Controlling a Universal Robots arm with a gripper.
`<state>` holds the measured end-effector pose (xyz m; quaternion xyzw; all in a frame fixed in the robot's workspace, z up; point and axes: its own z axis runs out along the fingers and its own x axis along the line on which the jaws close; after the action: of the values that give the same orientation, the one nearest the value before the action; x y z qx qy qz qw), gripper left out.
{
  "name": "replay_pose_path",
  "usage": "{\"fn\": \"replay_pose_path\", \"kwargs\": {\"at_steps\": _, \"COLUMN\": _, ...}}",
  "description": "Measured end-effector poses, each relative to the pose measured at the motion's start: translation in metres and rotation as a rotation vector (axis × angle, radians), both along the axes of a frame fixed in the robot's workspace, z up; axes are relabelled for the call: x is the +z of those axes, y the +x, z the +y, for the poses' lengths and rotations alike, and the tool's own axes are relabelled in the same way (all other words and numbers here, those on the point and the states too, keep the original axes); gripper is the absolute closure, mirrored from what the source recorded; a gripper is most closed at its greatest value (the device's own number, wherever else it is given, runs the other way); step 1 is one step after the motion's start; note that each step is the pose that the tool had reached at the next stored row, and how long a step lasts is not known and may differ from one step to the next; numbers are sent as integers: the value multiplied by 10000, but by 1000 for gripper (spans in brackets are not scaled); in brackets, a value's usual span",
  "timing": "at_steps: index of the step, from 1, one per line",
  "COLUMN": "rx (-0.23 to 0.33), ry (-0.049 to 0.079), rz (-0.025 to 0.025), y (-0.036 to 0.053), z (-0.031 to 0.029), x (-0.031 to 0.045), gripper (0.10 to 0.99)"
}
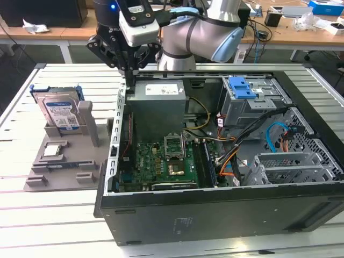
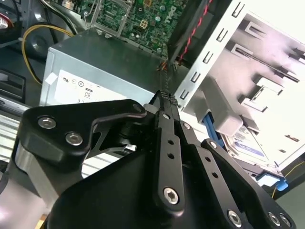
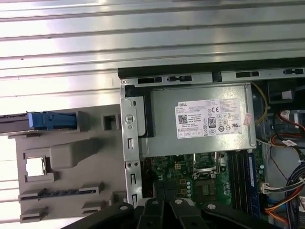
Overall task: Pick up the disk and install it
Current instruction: 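Reach for the disk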
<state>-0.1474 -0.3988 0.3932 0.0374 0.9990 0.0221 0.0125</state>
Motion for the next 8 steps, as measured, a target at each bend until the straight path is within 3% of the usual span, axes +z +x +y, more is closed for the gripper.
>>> {"fn": "replay_pose_path", "kwargs": {"at_steps": 8, "rx": 0, "ry": 0, "rz": 0, "y": -94, "z": 0, "x": 0, "gripper": 980}}
